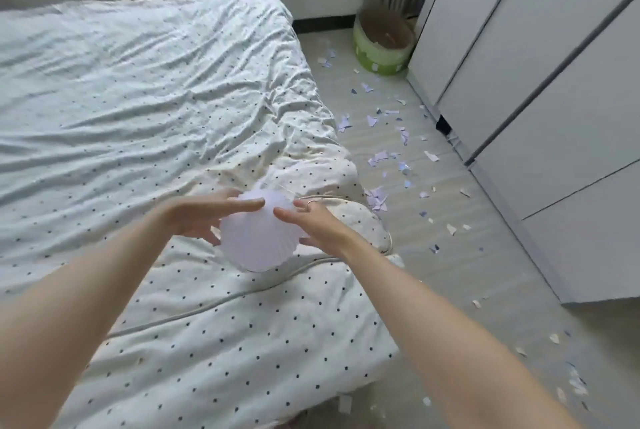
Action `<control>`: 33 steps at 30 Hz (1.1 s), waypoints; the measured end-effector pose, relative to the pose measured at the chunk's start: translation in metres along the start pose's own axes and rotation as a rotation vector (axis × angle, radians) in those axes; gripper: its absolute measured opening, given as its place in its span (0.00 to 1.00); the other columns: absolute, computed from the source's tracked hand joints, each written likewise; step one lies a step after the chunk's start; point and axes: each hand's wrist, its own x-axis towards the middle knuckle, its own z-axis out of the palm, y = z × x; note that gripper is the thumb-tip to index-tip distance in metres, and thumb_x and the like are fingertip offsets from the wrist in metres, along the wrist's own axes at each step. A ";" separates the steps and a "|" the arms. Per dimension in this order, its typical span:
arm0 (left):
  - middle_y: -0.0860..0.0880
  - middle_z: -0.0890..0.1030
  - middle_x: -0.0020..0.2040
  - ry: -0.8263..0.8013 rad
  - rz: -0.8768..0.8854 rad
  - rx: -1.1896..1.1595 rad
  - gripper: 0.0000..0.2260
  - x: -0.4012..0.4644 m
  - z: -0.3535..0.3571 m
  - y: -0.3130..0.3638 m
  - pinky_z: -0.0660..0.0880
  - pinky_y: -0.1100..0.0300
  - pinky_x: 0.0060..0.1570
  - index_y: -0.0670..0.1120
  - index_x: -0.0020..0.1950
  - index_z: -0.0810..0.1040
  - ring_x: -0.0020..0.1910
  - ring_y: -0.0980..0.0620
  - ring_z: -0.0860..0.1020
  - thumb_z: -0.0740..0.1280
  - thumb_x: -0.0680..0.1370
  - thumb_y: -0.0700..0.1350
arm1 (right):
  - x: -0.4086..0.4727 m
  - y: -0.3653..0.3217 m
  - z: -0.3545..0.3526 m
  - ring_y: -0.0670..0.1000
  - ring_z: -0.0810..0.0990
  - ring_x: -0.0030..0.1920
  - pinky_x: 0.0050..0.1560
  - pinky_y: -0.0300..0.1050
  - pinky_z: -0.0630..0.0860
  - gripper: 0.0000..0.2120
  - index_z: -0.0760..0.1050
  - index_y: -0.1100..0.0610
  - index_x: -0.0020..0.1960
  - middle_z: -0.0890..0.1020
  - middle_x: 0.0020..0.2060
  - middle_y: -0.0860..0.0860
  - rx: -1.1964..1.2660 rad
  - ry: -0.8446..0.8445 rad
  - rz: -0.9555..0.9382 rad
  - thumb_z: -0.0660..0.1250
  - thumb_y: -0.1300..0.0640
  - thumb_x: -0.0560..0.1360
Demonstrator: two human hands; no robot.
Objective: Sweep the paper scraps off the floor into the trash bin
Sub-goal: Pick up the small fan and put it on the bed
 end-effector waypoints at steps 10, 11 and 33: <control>0.44 0.63 0.75 0.095 -0.135 0.412 0.32 0.026 -0.011 -0.013 0.77 0.53 0.58 0.48 0.78 0.55 0.67 0.43 0.71 0.67 0.78 0.50 | 0.014 0.002 0.028 0.53 0.67 0.71 0.70 0.48 0.67 0.24 0.60 0.63 0.75 0.67 0.71 0.56 -0.135 -0.033 0.163 0.58 0.62 0.80; 0.44 0.62 0.75 0.117 -0.114 0.491 0.31 0.026 -0.010 -0.004 0.76 0.52 0.58 0.47 0.77 0.56 0.68 0.44 0.70 0.66 0.79 0.50 | 0.008 -0.003 0.022 0.52 0.67 0.70 0.69 0.48 0.68 0.23 0.61 0.62 0.74 0.67 0.70 0.55 -0.161 -0.018 0.153 0.58 0.61 0.80; 0.45 0.83 0.51 0.032 1.076 0.813 0.13 -0.166 0.346 0.328 0.73 0.66 0.39 0.41 0.61 0.78 0.43 0.50 0.79 0.61 0.81 0.44 | -0.427 -0.063 -0.213 0.55 0.78 0.58 0.58 0.46 0.74 0.14 0.76 0.60 0.60 0.81 0.57 0.56 -0.604 1.052 -0.117 0.60 0.54 0.79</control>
